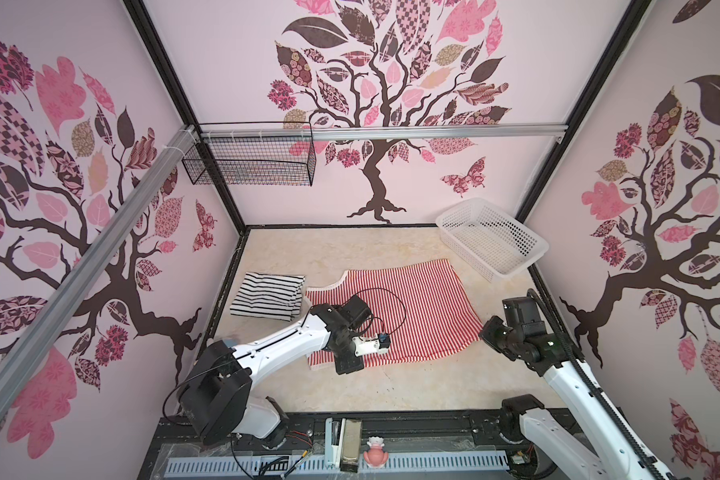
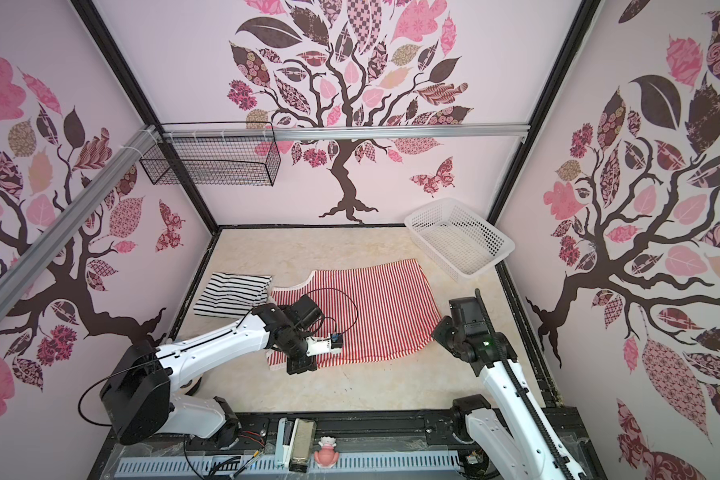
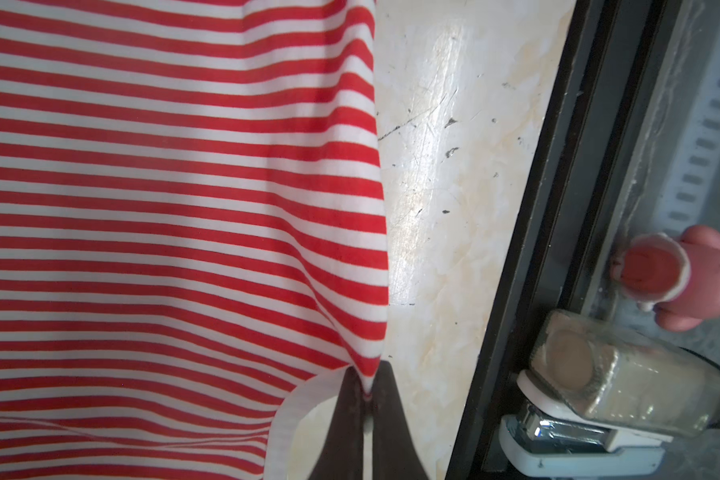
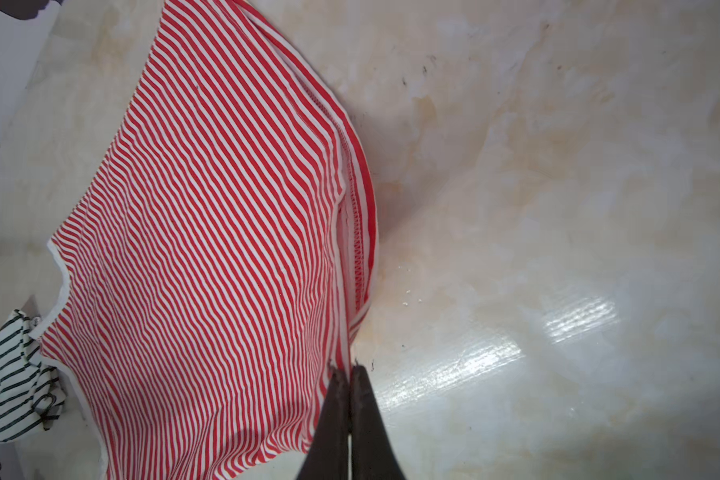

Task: Fold and stack the tank tops

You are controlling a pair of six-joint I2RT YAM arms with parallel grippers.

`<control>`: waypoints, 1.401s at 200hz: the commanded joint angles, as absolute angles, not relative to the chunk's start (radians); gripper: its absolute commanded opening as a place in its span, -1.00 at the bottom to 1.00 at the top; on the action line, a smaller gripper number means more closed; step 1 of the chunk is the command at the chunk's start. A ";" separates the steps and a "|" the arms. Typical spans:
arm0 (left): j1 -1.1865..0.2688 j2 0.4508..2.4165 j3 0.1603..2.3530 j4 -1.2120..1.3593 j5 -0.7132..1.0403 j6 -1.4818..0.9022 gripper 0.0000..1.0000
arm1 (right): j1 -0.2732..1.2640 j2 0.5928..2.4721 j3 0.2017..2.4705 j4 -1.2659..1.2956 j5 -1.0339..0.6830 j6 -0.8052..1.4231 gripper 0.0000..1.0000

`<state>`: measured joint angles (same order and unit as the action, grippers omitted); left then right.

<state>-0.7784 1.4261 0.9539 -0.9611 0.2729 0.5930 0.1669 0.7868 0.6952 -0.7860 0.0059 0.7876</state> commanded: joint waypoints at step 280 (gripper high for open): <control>-0.483 1.797 1.257 -0.655 -0.051 0.470 -0.16 | 0.080 1.633 1.129 -0.456 0.003 0.596 -0.27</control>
